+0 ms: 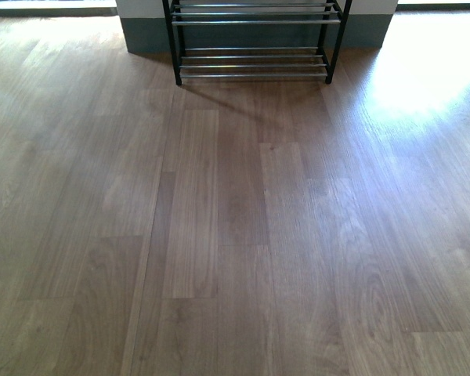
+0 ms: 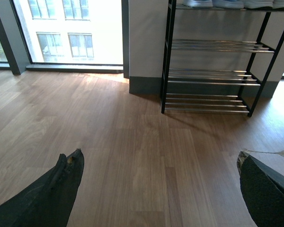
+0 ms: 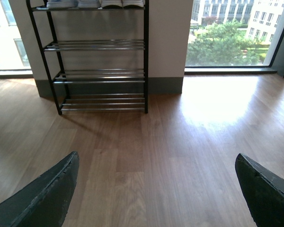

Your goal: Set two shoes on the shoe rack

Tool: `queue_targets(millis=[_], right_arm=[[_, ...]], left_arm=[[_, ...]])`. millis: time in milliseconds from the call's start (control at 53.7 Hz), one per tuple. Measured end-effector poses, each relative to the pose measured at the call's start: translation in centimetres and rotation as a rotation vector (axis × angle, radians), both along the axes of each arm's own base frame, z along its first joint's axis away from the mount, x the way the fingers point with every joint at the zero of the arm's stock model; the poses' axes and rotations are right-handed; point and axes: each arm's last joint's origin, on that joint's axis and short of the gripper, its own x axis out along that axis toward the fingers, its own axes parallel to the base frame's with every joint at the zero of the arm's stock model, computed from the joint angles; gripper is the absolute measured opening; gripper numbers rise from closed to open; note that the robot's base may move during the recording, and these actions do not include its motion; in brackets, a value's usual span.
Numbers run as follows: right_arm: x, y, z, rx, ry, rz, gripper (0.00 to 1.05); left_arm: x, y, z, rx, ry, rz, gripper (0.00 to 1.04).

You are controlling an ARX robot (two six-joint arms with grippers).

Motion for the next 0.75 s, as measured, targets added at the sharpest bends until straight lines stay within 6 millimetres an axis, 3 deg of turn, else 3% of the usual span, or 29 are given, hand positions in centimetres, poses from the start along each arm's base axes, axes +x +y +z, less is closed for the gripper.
queue_targets(millis=[745], right_arm=[[-0.01, 0.00, 0.01, 0.000, -0.001, 0.002, 0.96]], left_arm=[[0.00, 0.00, 0.00, 0.000, 0.000, 0.000, 0.95]])
